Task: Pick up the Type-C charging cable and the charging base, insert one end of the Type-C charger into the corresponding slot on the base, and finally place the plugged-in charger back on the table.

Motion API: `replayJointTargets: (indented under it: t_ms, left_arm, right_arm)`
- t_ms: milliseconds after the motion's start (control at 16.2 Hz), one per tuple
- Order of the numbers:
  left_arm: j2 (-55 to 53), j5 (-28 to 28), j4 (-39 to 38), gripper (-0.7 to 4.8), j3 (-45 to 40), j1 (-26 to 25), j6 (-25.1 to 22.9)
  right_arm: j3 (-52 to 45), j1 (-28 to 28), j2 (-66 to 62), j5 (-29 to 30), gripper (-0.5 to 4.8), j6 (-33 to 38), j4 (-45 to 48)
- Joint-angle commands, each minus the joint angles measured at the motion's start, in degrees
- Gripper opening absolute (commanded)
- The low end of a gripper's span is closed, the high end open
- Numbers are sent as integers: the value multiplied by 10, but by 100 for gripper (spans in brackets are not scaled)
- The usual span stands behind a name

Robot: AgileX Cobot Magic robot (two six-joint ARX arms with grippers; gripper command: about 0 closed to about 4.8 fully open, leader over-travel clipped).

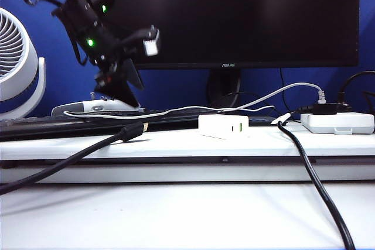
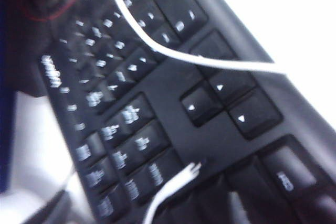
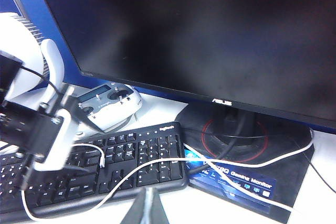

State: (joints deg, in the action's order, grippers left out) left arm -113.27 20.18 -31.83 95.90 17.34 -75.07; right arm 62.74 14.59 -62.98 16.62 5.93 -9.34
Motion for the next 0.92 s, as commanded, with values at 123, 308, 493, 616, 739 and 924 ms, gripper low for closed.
replayJointTargets:
  t_ms: [123, 308, 493, 616, 739, 924]
  left_arm:
    - [-26, 0, 19, 394, 1, -1, -1]
    - [-35, -10, 18, 329, 1, -1, 2]
    - [-35, -44, 19, 293, 7, -1, 14]
    - [-34, -25, 1, 293, 27, -8, 36]
    - [-33, -21, -21, 293, 50, -14, 41]
    - [-32, -19, -42, 295, 59, -19, 8]
  right_arm:
    - [3, 0, 2, 3, -1, 0, 10]
    - [3, 0, 2, 3, -1, 1, 10]
    - [3, 0, 2, 2, -1, 0, 10]
    - [3, 0, 2, 2, -1, 0, 10]
    - [3, 0, 2, 2, -1, 0, 10]
    - [3, 0, 1, 1, -1, 0, 15]
